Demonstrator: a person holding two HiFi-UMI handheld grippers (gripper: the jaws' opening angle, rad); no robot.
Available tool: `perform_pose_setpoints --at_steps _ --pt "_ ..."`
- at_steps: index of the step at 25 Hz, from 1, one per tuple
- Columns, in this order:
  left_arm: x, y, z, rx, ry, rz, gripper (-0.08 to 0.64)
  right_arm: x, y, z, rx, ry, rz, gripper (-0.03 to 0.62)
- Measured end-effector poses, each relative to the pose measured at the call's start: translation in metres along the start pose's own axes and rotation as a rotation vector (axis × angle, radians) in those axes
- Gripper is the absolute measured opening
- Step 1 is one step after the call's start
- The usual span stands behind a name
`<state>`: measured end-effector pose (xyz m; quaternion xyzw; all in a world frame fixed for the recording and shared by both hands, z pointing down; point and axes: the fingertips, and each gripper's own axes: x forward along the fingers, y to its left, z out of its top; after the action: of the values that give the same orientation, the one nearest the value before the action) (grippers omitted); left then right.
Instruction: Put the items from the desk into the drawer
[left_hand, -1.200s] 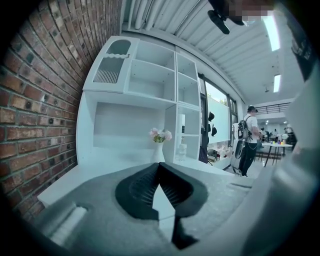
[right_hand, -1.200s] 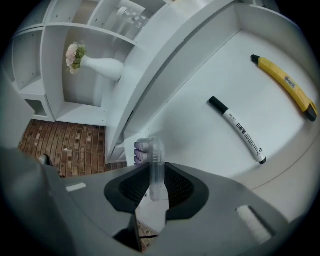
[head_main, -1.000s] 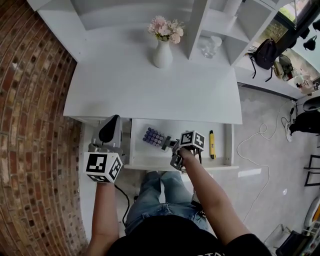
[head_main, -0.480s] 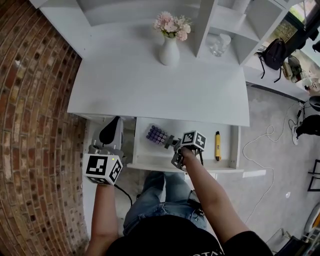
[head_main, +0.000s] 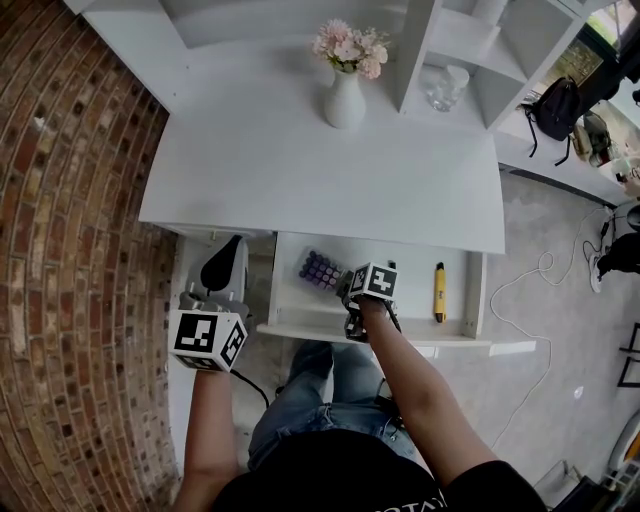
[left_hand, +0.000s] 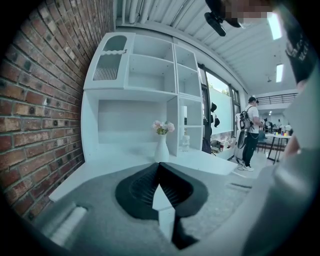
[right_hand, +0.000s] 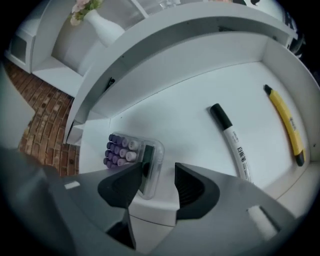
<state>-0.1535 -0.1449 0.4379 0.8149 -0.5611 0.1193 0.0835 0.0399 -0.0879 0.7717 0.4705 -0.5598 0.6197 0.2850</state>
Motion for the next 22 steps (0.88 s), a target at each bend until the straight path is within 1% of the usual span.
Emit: perform_pose_setpoints --at_steps 1,3,5,7,10,11,17,20,22 --pt "0.0 0.0 0.0 0.005 0.004 0.0 -0.002 0.0 -0.004 0.0 -0.023 0.001 -0.023 0.224" --pt "0.0 -0.002 0.003 0.011 0.002 -0.005 -0.002 -0.008 -0.008 0.0 -0.055 0.003 -0.06 0.237" --pt "0.002 -0.006 0.006 -0.001 -0.015 -0.015 -0.002 -0.019 -0.011 0.004 -0.113 0.003 -0.094 0.258" --pt "0.005 -0.008 0.008 0.0 -0.023 -0.024 -0.002 -0.032 -0.011 0.011 -0.213 -0.003 -0.133 0.272" --pt "0.005 -0.009 0.011 0.003 -0.032 -0.03 -0.002 -0.051 -0.006 0.026 -0.396 -0.041 -0.19 0.275" --pt "0.006 -0.01 0.013 0.001 -0.039 -0.032 -0.002 -0.06 -0.003 0.029 -0.433 -0.05 -0.197 0.275" --pt "0.011 -0.018 0.033 0.006 -0.087 -0.049 -0.002 -0.102 0.001 0.047 -0.536 -0.135 -0.229 0.275" --pt "0.014 -0.019 0.044 0.008 -0.116 -0.047 -0.002 -0.128 -0.008 0.049 -0.547 -0.132 -0.306 0.273" --pt "0.015 -0.022 0.052 0.015 -0.132 -0.051 -0.002 -0.144 -0.009 0.049 -0.568 -0.133 -0.327 0.273"
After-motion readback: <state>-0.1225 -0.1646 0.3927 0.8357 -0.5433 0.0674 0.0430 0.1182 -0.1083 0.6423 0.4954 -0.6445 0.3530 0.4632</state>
